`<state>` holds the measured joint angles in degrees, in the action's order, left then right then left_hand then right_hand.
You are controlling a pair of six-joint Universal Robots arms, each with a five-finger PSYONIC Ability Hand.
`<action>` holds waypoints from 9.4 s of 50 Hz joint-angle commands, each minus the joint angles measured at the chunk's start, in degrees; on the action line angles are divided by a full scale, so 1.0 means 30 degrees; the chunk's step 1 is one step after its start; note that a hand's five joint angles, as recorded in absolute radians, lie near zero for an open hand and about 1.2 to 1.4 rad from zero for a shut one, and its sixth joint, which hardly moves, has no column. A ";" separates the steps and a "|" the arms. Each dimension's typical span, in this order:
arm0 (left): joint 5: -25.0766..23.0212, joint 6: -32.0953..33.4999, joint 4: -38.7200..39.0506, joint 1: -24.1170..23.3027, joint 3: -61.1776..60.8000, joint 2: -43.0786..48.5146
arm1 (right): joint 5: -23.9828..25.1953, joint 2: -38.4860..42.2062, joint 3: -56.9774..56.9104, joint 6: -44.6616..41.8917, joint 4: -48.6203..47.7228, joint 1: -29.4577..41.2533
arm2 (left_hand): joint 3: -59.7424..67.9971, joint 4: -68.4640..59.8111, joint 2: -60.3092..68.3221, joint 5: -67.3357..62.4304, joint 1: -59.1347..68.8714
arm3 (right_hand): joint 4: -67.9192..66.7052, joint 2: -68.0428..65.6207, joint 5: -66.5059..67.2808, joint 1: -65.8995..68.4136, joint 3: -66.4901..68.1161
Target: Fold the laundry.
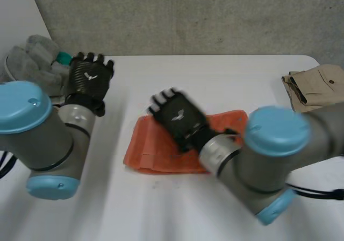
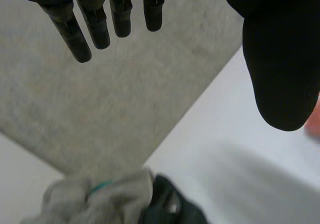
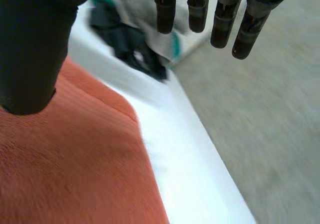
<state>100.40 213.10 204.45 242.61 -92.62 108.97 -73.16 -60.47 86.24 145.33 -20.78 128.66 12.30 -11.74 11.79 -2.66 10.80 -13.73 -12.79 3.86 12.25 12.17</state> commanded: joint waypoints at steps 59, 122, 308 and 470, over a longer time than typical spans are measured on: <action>-0.0450 -0.3970 -0.1589 -0.2233 0.2363 0.1260 | -0.2273 -0.2050 -0.0620 0.9124 0.3054 -0.2542 | -0.0471 0.0283 -0.0302 0.0589 0.0028 | 0.1244 0.0932 -0.1286 -0.0749 -0.0724; -1.2667 -0.3707 -1.0055 -0.0831 0.5354 0.0560 | -0.4617 0.1315 0.4655 0.4291 -0.3414 0.1382 | 0.0370 -0.0558 0.0539 -0.0252 0.0869 | 0.1244 0.0932 -0.1286 -0.0749 -0.0724; -0.8741 -1.1179 0.0199 -0.3907 0.5414 0.5895 | -0.0633 -0.4864 0.6177 0.1595 -0.1688 -1.0366 | 0.3791 -0.3979 0.3960 -0.3673 0.4290 | 0.1244 0.0932 -0.1286 -0.0749 -0.0724; -0.0303 -1.0505 0.3567 0.0664 -0.0797 0.0267 | -0.3533 -0.2841 0.1427 0.4227 0.7043 -0.8696 | 2.2567 -2.2754 2.2736 -2.2448 2.3065 | -0.1699 -0.2011 0.1657 0.2194 0.2219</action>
<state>99.51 181.76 215.13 244.42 -94.32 110.26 -83.03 -63.14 79.53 147.27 -0.31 102.75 68.47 -68.87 68.79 -55.54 65.69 -13.69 -12.90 4.09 12.38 12.46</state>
